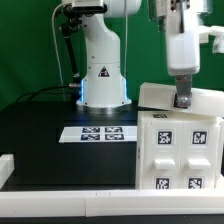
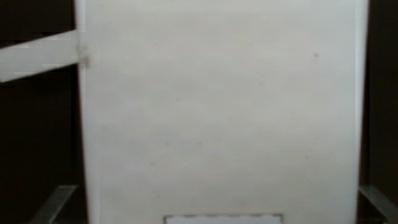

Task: Assemble cabinet

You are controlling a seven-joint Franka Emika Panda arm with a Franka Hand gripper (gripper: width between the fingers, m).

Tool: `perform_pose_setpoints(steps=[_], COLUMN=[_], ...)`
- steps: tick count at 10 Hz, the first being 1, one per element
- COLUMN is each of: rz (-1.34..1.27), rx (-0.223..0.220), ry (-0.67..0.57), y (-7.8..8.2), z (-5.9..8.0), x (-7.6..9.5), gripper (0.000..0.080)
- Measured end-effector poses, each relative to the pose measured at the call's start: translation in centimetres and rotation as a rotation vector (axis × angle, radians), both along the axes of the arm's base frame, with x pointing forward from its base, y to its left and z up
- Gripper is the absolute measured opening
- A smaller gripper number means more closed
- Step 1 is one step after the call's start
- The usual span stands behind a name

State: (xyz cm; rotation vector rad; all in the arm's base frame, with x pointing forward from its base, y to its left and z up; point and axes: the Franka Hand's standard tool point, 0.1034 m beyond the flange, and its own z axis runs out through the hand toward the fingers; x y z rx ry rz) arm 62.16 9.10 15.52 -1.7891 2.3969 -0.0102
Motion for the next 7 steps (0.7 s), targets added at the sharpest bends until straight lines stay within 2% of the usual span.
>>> perform_pose_setpoints(steps=[3,5,7], rz=[-0.035,-0.024,-0.013], rx=[0.026,0.025,0.046], ry=[0.003,0.002,-0.01], y=[0.3,0.3,0.5], z=[0.0,0.0,1.1], x=[0.0,0.0,0.0], gripper=[0.0556,0.0763,0.0793])
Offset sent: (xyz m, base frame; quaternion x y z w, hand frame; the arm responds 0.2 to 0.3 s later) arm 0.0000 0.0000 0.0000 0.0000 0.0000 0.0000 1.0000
